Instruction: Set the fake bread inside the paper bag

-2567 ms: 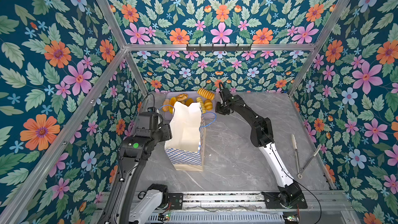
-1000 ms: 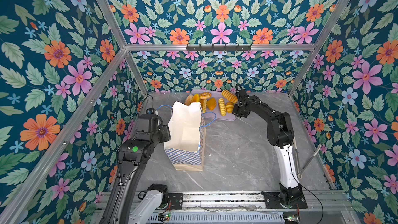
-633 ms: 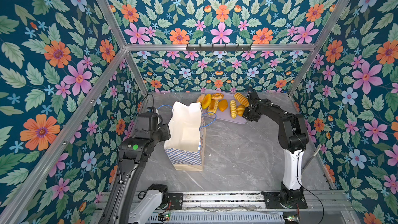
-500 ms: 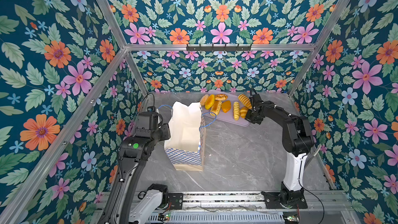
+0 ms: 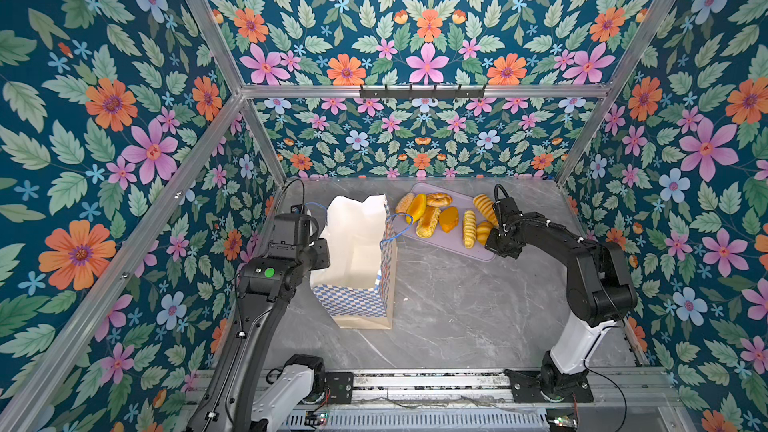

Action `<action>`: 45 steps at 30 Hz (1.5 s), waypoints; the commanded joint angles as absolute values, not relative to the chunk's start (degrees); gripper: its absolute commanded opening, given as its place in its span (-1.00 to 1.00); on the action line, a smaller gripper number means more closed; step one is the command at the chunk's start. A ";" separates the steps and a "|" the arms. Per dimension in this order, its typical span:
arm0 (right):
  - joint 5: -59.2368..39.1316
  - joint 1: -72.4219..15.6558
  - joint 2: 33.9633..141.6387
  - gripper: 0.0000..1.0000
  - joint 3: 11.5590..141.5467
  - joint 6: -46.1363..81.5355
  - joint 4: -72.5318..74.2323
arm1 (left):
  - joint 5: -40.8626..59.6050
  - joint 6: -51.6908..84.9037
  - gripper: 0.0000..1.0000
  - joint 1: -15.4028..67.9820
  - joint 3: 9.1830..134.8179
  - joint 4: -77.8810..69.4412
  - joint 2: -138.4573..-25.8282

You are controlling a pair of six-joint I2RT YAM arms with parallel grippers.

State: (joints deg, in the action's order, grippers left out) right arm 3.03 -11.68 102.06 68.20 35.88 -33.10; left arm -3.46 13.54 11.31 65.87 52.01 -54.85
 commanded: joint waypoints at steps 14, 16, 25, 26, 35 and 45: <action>0.10 -11.99 89.48 -1.00 54.74 34.63 -31.51 | -11.78 14.77 -0.89 11.27 68.12 53.55 -54.62; -0.31 -13.02 88.24 -1.00 53.34 34.55 -31.37 | -12.87 15.58 -0.88 11.28 67.82 53.56 -54.49; 1.85 -19.16 85.54 -1.00 50.55 35.70 -35.09 | -13.72 16.42 -0.88 11.30 67.36 52.43 -54.89; 1.99 -19.15 84.86 -1.00 49.96 35.93 -35.28 | -13.79 16.32 -0.88 11.31 67.41 52.46 -54.92; 4.68 -18.26 81.65 -1.00 48.07 36.43 -39.57 | -13.89 14.56 -0.85 11.33 66.55 50.80 -55.24; 1.88 -14.50 79.09 -0.44 47.81 35.46 -39.81 | -11.35 13.25 -0.74 11.27 66.69 48.95 -56.13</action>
